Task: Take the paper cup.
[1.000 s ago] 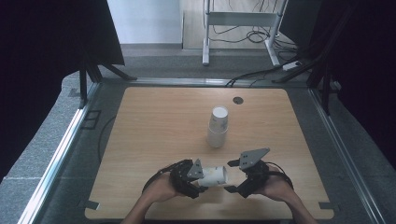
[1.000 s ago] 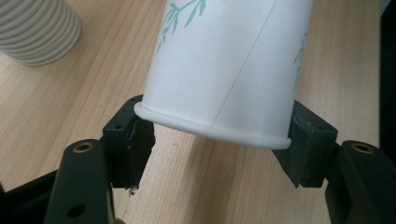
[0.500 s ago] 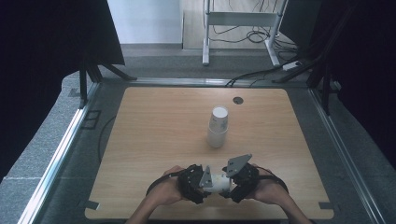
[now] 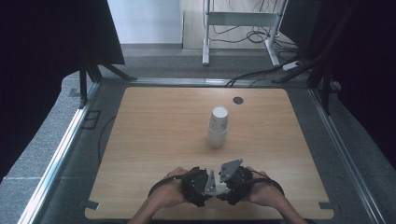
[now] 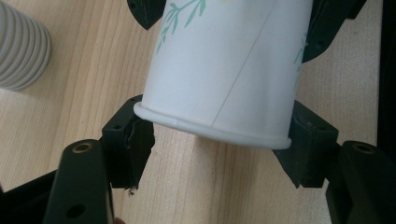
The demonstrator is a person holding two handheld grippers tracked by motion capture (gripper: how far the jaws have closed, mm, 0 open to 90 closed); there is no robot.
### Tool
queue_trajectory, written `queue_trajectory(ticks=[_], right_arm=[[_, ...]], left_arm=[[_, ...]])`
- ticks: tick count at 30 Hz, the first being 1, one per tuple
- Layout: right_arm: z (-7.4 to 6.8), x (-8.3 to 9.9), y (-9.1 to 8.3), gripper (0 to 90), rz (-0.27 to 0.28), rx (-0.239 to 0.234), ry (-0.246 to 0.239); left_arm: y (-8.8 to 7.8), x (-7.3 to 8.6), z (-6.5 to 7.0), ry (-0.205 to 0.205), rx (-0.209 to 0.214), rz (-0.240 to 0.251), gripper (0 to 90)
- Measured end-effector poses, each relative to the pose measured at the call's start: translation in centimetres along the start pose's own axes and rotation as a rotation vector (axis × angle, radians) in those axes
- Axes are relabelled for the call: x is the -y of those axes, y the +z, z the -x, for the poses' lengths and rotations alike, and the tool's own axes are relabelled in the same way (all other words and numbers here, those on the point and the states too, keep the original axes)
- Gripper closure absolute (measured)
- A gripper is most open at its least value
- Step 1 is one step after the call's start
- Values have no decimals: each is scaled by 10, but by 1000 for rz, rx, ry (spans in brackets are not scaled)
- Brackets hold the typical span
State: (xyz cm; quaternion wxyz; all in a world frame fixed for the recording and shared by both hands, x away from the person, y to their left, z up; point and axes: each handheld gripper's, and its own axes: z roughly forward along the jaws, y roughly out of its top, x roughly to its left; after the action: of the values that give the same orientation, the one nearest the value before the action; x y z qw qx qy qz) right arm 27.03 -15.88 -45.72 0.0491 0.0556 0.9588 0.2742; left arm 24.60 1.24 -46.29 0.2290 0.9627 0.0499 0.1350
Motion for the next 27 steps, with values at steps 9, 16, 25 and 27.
queue_trajectory(ticks=[9,16,25,27], right_arm=[[-3,-1,4,290,-15,-18,0],[-3,0,4,348,-22,-32,-17],[-2,2,0,363,5,-34,-9],[0,3,-3,363,22,-40,-6]], left_arm=[[1,-1,1,16,-4,-5,320],[2,0,2,2,2,6,319],[-2,3,-4,-21,26,37,268],[-5,5,-7,-39,37,65,240]])
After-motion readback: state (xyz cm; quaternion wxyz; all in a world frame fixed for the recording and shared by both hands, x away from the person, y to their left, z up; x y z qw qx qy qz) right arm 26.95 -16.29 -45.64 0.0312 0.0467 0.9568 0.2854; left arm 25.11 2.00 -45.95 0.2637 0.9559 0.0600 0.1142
